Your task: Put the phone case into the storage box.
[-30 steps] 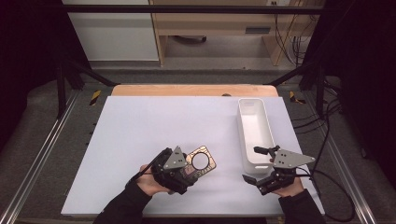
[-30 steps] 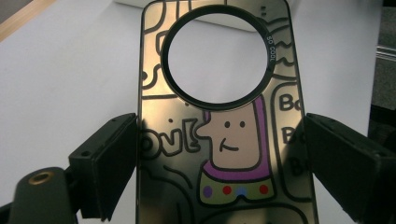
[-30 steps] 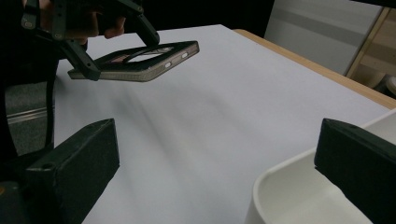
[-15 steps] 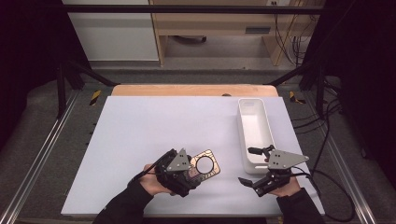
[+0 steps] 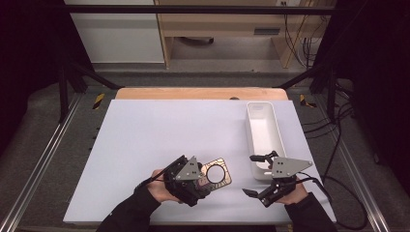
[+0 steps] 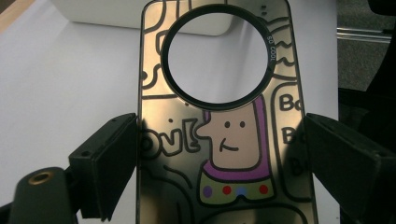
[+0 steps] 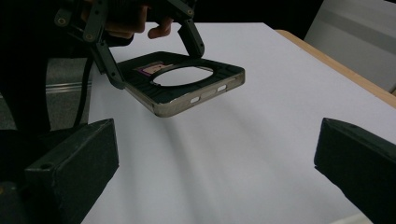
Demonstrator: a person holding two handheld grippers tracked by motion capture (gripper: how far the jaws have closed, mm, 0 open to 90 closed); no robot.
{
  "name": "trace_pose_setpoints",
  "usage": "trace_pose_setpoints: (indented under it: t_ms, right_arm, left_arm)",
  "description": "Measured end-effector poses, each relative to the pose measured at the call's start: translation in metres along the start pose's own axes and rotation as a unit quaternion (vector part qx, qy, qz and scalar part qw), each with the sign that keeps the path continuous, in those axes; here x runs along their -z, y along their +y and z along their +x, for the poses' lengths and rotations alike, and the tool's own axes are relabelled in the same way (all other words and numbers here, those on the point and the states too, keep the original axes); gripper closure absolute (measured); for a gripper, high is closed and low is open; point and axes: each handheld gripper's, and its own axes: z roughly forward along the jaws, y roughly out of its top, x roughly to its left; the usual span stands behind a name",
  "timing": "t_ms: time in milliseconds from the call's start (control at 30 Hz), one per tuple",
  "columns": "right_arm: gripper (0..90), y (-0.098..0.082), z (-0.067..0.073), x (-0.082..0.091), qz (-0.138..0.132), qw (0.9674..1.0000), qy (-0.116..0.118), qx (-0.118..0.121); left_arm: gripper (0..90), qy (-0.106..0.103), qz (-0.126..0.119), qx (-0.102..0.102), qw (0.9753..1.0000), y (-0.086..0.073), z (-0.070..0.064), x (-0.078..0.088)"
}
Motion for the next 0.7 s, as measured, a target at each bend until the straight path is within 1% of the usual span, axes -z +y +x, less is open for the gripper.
trace_pose_setpoints:
  t_ms: [233, 333, 500, 600, 700]
  right_arm:
    - [0.2, -0.0001, 0.0022, -0.0026, 0.001, 0.9999, 0.01, 0.009]
    - [0.2, -0.0004, 0.0037, -0.0032, 0.002, 0.9998, 0.016, 0.012]
    - [0.2, -0.001, 0.0047, -0.0048, 0.005, 0.9996, 0.023, 0.015]
    - [0.2, -0.0004, 0.0051, -0.0062, 0.007, 0.9994, 0.028, 0.017]
    - [0.2, 0.0013, 0.0055, -0.0077, 0.011, 0.9992, 0.032, 0.022]
  left_arm:
    - [11.5, -0.012, 0.002, -0.014, 0.9998, 0.0022, -0.0045, -0.002]
    - [11.5, -0.014, 0.003, -0.021, 0.9997, 0.0032, -0.0065, -0.0031]
    - [11.5, -0.013, -0.003, -0.028, 0.9995, 0.0061, -0.0089, -0.0032]
    - [11.5, -0.016, -0.006, -0.032, 0.9993, 0.0078, -0.0096, -0.0035]
    - [11.5, -0.017, -0.003, -0.039, 0.9991, 0.0092, -0.0106, -0.0045]
